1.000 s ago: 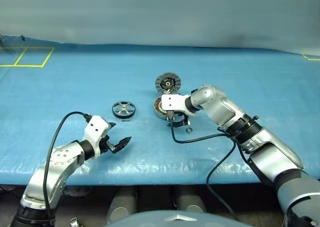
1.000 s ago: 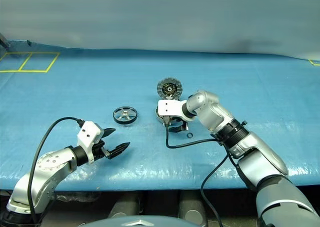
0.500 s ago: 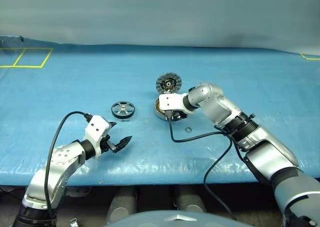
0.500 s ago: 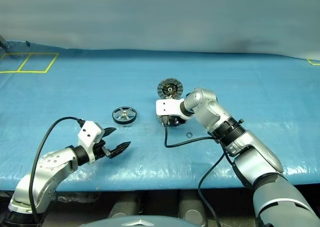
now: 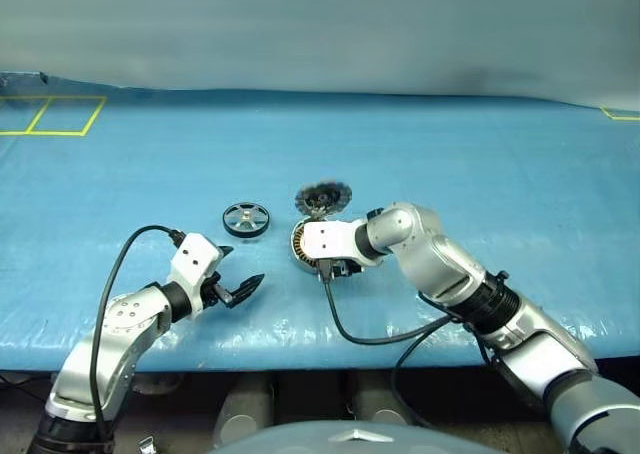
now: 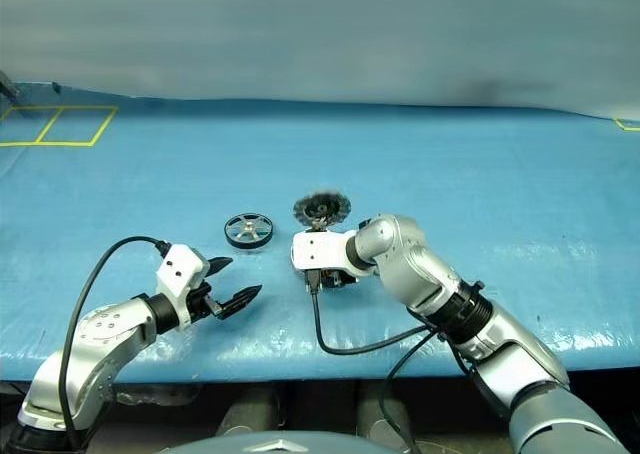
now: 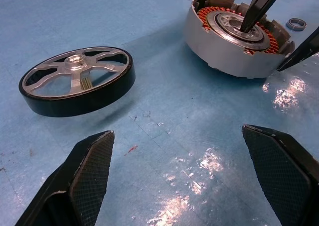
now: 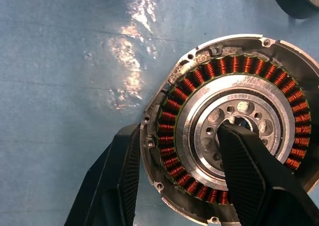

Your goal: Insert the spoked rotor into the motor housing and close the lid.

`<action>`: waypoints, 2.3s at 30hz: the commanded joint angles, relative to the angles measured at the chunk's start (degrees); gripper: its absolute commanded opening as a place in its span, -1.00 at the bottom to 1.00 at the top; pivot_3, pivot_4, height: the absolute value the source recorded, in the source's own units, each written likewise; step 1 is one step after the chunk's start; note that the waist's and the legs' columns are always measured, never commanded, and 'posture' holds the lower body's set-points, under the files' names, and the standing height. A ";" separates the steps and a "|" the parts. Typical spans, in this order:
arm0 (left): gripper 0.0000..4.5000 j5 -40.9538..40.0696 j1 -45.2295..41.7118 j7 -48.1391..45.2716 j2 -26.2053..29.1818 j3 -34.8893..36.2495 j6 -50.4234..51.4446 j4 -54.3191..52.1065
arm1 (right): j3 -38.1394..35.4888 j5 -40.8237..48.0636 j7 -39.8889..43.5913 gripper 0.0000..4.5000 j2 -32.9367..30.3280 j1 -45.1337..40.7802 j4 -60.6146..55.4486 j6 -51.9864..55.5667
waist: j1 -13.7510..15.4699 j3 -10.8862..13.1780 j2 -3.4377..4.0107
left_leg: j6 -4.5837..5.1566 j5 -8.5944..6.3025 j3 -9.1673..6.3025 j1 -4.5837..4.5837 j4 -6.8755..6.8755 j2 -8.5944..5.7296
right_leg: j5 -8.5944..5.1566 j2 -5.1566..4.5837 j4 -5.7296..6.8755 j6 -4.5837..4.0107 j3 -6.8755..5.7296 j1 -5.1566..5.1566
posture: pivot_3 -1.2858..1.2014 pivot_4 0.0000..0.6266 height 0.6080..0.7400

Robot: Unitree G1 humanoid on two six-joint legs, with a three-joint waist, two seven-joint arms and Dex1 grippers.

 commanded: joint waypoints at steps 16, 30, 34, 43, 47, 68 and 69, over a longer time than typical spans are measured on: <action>1.00 0.45 -2.13 -0.77 -0.44 -1.01 -1.50 0.78 | 2.08 1.65 -1.93 0.63 -0.21 1.35 -5.34 5.87 | 0.07 0.00 -0.01 | 0.00 0.00 -0.01 -0.02 0.00 0.00 | 0.00 0.00 -0.02 0.00 -0.01 0.00 | 0.03 -0.52 1.00; 1.00 0.52 -2.93 -1.33 -0.75 -1.79 -1.45 1.38 | -2.38 4.66 -3.12 0.92 -3.40 -2.03 -14.03 7.79 | 0.10 0.00 0.00 | 0.00 0.00 -0.01 -0.08 0.00 0.00 | 0.02 0.00 -0.01 0.03 -0.01 -0.09 | 0.03 -0.52 1.00; 1.00 0.60 -3.48 -1.57 -0.75 -1.95 -1.37 1.64 | -11.32 9.04 -4.98 0.92 -5.50 3.22 -19.14 9.19 | 0.46 -0.01 -0.04 | 0.00 0.00 -0.02 -0.11 0.00 0.00 | 0.01 -0.01 -0.04 0.03 -0.02 -0.08 | 0.03 -0.52 1.00; 1.00 1.63 -3.69 -2.10 -1.13 -2.82 -5.22 1.60 | -34.86 18.53 -15.59 0.92 -3.18 26.41 -23.56 0.44 | 1.05 -0.01 -0.06 | 0.02 -0.01 0.02 -0.12 0.01 0.00 | -0.01 -0.03 -0.05 0.01 -0.02 -0.06 | 0.03 -0.52 1.00; 1.00 1.89 -3.22 -2.40 -1.04 -3.03 -6.38 1.69 | -38.68 19.39 -23.72 0.92 2.74 34.90 -20.26 -7.51 | 0.80 0.00 -0.03 | 0.02 -0.01 0.11 -0.12 0.00 0.01 | -0.02 -0.03 -0.04 -0.01 0.06 -0.09 | 0.03 -0.52 1.00; 1.00 2.78 -2.36 -3.94 -0.85 -3.37 -7.41 0.47 | -34.38 16.57 -42.77 0.92 14.09 42.98 1.68 -24.44 | 0.66 0.00 -0.01 | 0.03 0.00 0.14 -0.05 -0.01 0.04 | -0.02 0.00 -0.03 -0.04 0.10 -0.06 | 0.03 -0.52 1.00; 1.00 2.81 -2.36 -3.91 -0.84 -3.35 -7.40 0.48 | -34.09 16.48 -42.85 0.85 13.95 43.53 1.68 -24.28 | 0.67 -0.01 -0.01 | 0.03 0.00 0.14 -0.04 -0.01 0.04 | -0.02 0.00 -0.03 -0.04 0.10 -0.04 | 0.03 -0.52 1.00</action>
